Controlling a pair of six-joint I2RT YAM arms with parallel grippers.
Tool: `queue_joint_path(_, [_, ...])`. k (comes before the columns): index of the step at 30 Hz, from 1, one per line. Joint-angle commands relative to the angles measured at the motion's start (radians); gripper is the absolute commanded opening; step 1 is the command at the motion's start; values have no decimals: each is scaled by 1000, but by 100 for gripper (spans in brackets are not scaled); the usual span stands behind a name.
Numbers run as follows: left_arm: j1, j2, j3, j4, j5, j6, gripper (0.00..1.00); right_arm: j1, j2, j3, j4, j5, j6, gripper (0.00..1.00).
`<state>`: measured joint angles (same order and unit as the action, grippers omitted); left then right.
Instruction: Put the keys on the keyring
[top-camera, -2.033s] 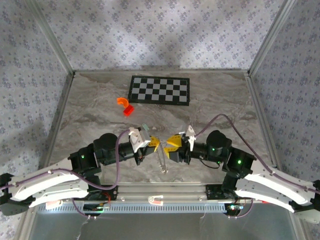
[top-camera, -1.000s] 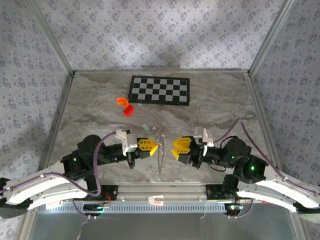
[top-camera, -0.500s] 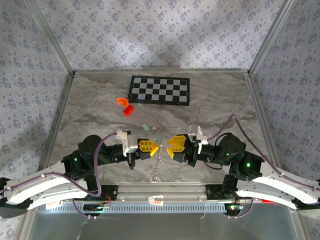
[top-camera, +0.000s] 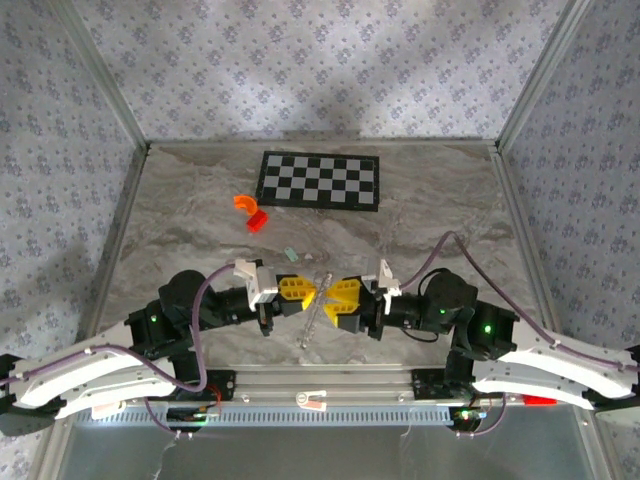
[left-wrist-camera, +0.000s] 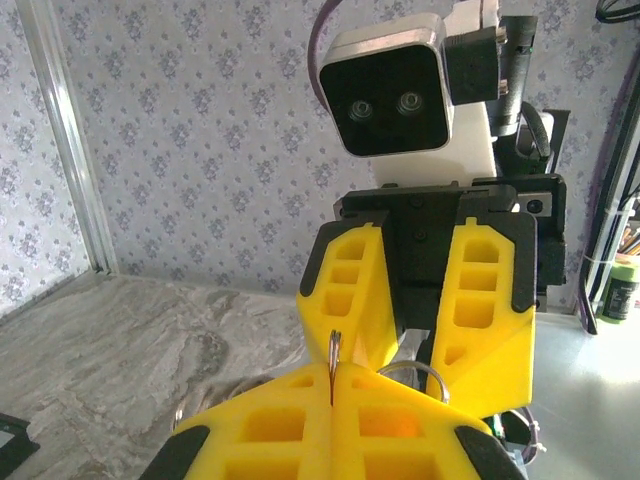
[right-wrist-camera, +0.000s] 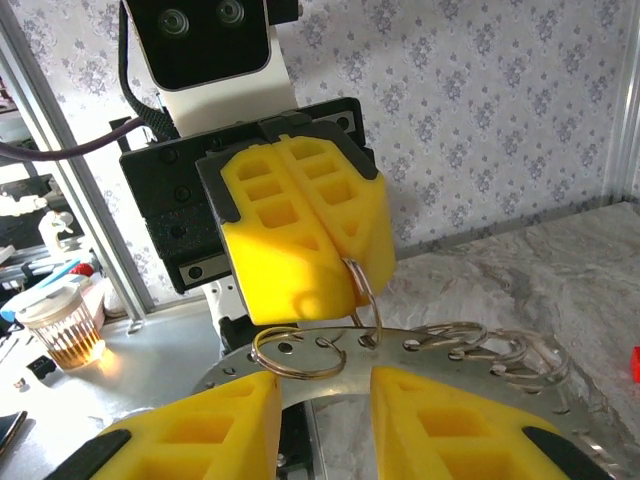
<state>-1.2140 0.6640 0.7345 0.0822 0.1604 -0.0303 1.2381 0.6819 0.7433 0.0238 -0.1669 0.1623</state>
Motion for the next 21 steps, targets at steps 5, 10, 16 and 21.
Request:
queue_joint_path(5, [-10, 0, -7, 77, -26, -2, 0, 32, -6, 20, 51, 20, -24, 31])
queue_joint_path(10, [-10, 4, -16, 85, -24, -4, 0, 42, -5, 6, 85, 20, -25, 30])
queue_joint_path(16, [-10, 11, -21, 83, -23, -5, 0, 47, 13, 10, 93, 7, -29, 21])
queue_joint_path(21, [-9, 8, -30, 111, -21, -10, 0, 57, 27, 17, 73, 3, -32, 16])
